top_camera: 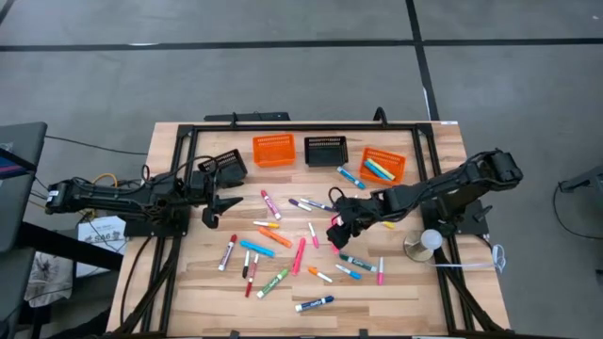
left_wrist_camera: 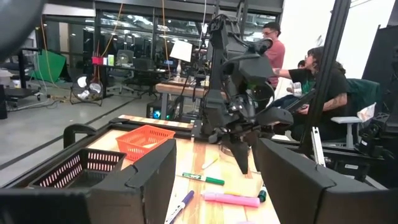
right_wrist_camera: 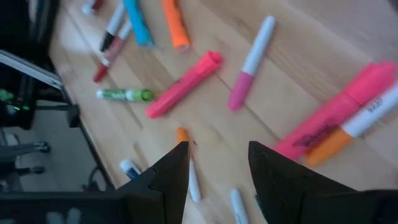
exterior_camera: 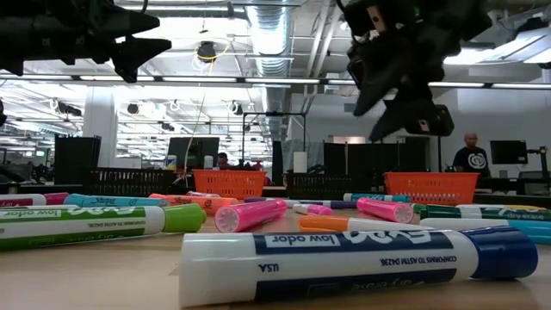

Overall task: Pick & Place Markers
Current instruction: Put the right pink marker into the right orange bin

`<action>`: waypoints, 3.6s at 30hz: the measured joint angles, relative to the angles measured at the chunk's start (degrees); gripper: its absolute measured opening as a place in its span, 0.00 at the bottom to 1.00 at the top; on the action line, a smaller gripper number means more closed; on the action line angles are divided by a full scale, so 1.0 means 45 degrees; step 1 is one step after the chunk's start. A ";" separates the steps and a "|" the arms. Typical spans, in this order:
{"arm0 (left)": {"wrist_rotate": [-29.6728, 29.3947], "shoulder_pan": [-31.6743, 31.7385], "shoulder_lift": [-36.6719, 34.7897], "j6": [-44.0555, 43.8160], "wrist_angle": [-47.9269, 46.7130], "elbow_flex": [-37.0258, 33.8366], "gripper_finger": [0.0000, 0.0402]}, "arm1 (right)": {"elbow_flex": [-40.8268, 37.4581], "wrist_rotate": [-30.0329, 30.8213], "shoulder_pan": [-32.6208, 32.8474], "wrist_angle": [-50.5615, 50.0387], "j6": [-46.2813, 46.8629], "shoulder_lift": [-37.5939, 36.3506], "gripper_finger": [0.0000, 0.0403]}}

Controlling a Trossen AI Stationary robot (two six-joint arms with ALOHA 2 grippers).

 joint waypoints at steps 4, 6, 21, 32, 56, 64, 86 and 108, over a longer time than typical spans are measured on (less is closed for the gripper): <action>0.0000 0.0000 0.0000 0.0000 0.0000 0.0000 0.55 | 0.0176 0.0003 -0.0178 -0.0095 0.0096 -0.0005 0.38; 0.0000 0.0000 0.0000 0.0000 0.0001 0.0000 0.55 | 0.0214 0.0005 -0.0239 -0.0037 0.0307 0.0021 0.38; 0.0000 0.0000 0.0128 0.0058 0.0001 -0.0001 0.55 | 0.0208 -0.0054 -0.0166 -0.0737 0.1534 0.1010 0.38; 0.0000 0.0000 0.0248 0.0058 0.0005 -0.0005 0.55 | 0.0209 0.0065 -0.0225 -0.0696 0.1736 0.1681 0.38; 0.0000 0.0000 0.0243 0.0049 0.0010 -0.0005 0.55 | 0.0204 0.1129 -0.0225 -0.1119 0.1742 0.2074 0.38; 0.0000 0.0000 0.0243 0.0049 0.0005 -0.0005 0.55 | 0.0199 0.1391 -0.0225 -0.1118 0.1745 0.2074 0.38; 0.0004 0.0000 0.0243 0.0049 0.0005 -0.0005 0.55 | 0.0203 0.1329 -0.0197 -0.0746 0.2076 0.2074 0.38; 0.0005 0.0000 0.0243 0.0044 0.0009 -0.0005 0.55 | 0.0199 0.1643 -0.0113 -0.1178 0.2081 0.2074 0.33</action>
